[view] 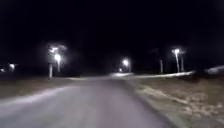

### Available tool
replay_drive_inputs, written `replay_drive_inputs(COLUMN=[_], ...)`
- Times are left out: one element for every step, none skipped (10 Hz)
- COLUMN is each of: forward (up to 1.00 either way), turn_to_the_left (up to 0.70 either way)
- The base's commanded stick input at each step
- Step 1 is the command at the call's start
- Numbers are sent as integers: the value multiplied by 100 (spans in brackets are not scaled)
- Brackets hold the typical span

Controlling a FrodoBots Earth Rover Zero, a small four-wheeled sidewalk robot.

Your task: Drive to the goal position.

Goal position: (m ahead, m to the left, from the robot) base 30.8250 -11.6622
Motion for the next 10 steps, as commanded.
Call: replay_drive_inputs(forward=[100, 100, 100, 100, 100, 100, 100, 100, 100, 100], turn_to_the_left=[0, 0, 0, 0, 0, 0, 0, 0, 0, 0])
